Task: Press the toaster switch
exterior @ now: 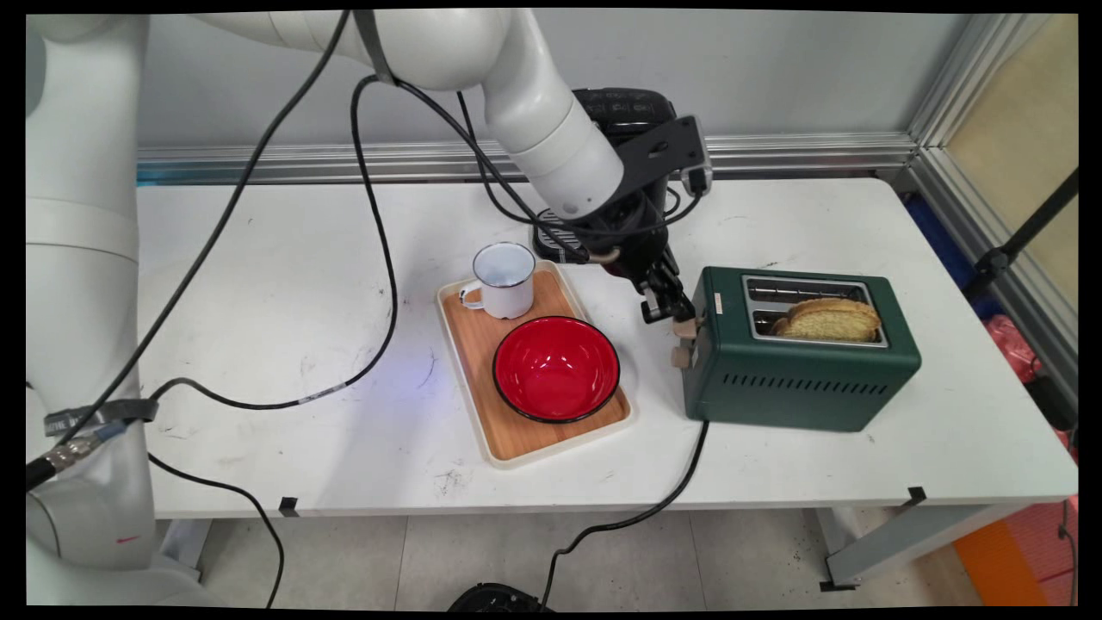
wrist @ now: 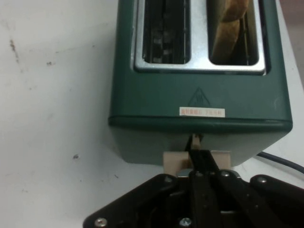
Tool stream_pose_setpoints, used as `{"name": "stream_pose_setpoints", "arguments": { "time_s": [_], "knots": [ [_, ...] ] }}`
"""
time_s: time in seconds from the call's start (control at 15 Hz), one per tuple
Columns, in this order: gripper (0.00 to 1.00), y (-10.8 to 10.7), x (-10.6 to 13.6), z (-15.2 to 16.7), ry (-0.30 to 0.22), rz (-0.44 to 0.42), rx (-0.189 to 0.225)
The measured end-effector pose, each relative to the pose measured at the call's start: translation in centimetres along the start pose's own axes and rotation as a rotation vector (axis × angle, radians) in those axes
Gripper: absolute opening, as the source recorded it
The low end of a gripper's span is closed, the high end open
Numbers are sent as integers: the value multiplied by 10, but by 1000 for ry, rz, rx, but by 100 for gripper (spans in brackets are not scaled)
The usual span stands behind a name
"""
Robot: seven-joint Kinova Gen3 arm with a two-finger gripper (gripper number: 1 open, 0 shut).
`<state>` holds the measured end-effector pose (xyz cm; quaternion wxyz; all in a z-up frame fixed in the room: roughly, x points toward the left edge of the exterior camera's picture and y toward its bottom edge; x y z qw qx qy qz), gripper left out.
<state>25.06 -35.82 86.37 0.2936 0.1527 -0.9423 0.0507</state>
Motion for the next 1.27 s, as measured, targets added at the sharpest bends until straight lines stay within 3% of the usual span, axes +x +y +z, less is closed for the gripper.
{"name": "stream_pose_setpoints", "arguments": {
  "time_s": [1.27],
  "knots": [
    [0, -2, -7, 33, -59, -25, -6]
  ]
}}
